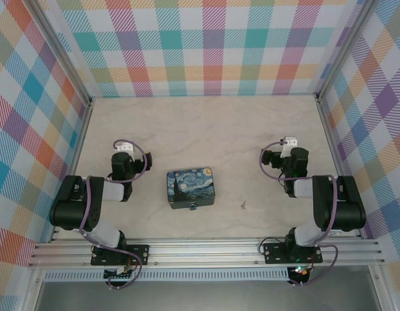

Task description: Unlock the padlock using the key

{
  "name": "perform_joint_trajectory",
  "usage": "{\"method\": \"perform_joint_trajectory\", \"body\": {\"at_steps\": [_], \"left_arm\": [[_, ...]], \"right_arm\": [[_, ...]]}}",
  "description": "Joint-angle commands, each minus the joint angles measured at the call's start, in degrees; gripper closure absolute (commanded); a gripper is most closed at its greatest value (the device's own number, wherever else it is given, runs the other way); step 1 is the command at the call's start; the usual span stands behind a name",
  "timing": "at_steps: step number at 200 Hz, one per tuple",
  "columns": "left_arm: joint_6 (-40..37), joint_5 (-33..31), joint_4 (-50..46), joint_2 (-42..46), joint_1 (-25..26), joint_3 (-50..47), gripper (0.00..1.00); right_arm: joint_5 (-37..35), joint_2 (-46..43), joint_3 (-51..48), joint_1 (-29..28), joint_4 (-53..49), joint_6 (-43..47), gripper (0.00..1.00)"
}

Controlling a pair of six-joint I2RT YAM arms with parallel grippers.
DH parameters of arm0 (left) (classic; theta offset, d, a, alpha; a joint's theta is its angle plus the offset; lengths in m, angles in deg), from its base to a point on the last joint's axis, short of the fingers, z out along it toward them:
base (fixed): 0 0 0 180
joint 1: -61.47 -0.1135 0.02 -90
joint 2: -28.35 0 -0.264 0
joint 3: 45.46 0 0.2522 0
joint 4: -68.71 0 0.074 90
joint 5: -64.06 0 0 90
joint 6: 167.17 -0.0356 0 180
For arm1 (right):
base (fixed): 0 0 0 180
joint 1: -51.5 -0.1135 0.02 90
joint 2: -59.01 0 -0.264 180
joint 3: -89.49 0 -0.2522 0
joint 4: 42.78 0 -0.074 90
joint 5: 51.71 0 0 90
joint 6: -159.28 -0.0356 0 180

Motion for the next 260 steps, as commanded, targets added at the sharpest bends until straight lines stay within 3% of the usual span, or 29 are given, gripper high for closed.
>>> {"method": "perform_joint_trajectory", "body": {"at_steps": [1, 157, 173, 187, 215, 260], "left_arm": [[0.3, 0.8, 1.3, 0.2, -0.5, 0.7, 0.0], [1.2, -0.8, 1.1, 0.8, -0.5, 0.8, 0.0], [2.3, -3.7, -4.8, 4.4, -0.5, 2.6, 0.0], [2.4, -4.6, -11.3, 8.4, -0.6, 4.3, 0.0], [5.2, -6.5, -22.9, 17.0, -0.6, 7.5, 0.0], [16.6, -1.2, -47.3, 26.7, -0.4, 16.5, 0.0]], "right_arm": [[-0.1, -0.2, 0.3, -0.3, 1.4, -0.4, 0.0], [-0.7, -0.4, 0.2, -0.4, 1.5, -0.8, 0.0], [-5.3, -2.7, 0.5, -0.3, -1.3, -2.9, 0.0], [-4.6, -5.7, 0.6, -0.3, -4.0, -2.5, 0.0], [-2.9, -14.1, 3.2, -0.3, -18.5, -4.6, 0.0], [4.4, -26.3, 9.9, -0.4, -43.3, -12.9, 0.0]]}}
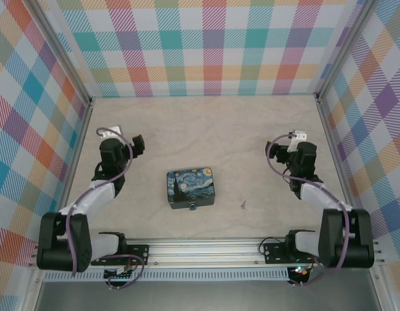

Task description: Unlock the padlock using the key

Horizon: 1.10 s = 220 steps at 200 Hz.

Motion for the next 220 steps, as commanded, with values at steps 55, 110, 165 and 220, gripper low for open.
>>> {"method": "perform_joint_trajectory", "body": {"at_steps": [55, 110, 165, 220], "left_arm": [[11.8, 8.6, -39.3, 9.8, 8.2, 9.2, 0.0], [12.0, 2.4, -49.8, 9.0, 24.8, 12.7, 0.0], [15.5, 3.5, -52.2, 3.7, 40.9, 17.3, 0.0], [20.7, 8.5, -42.6, -5.0, 48.6, 17.7, 0.0]], "right_arm": [[10.5, -10.8, 13.0, -0.5, -40.1, -6.8, 0.0], [15.1, -8.2, 15.2, -4.2, -48.0, -8.9, 0.0], [10.9, -4.7, 14.1, -12.6, -51.1, -12.3, 0.0], [7.6, -2.5, 12.4, -16.5, -48.5, -14.8, 0.0]]}}
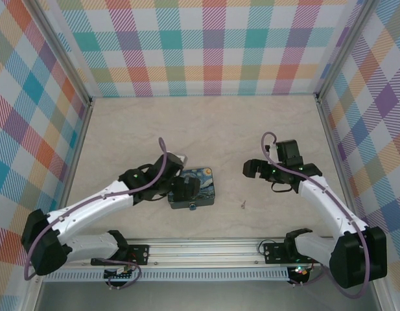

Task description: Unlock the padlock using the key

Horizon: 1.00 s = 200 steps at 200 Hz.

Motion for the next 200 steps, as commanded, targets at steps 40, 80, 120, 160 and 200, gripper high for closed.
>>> {"method": "perform_joint_trajectory", "body": {"at_steps": [40, 80, 120, 160, 200], "left_arm": [[3.5, 1.6, 8.6, -7.6, 2.5, 0.8, 0.0], [3.4, -0.8, 7.9, -11.4, 1.8, 1.5, 0.0], [3.7, -0.7, 10.5, -14.9, -1.2, 2.1, 0.0], [0.4, -0.3, 12.4, -19.1, -5.4, 5.4, 0.0], [-5.1, 2.2, 14.8, -23.7, -11.4, 8.9, 0.0]], "right_arm": [[-3.0, 2.1, -0.6, -1.4, 0.6, -1.7, 0.0], [-2.4, 2.3, 0.0, -2.2, -2.8, -2.1, 0.0], [0.5, 1.9, -1.2, -4.0, -8.2, -7.6, 0.05], [1.9, 2.6, -3.4, -9.2, -9.9, -15.0, 0.19], [-0.2, 5.9, -5.3, -15.0, -9.4, -20.3, 0.32]]}}
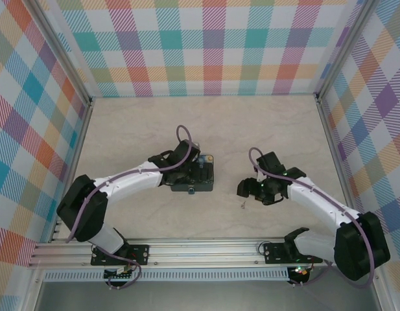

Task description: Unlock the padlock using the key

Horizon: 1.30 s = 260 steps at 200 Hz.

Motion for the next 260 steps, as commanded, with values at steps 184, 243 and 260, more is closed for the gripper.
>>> {"method": "perform_joint_trajectory", "body": {"at_steps": [184, 243, 260], "left_arm": [[-9.8, 2.8, -0.9, 0.6, -8.4, 5.9, 0.0], [-10.2, 1.4, -2.3, 3.0, -8.8, 5.9, 0.0], [-10.0, 1.4, -2.6, 4.3, -9.1, 5.8, 0.0]], "right_arm": [[-5.4, 17.2, 2.3, -7.1, 4.8, -6.2, 0.79], [-6.6, 15.2, 3.2, -7.9, 4.2, -5.4, 1.0], [-7.2, 13.4, 2.9, -7.9, 4.1, -5.2, 1.0]]}}
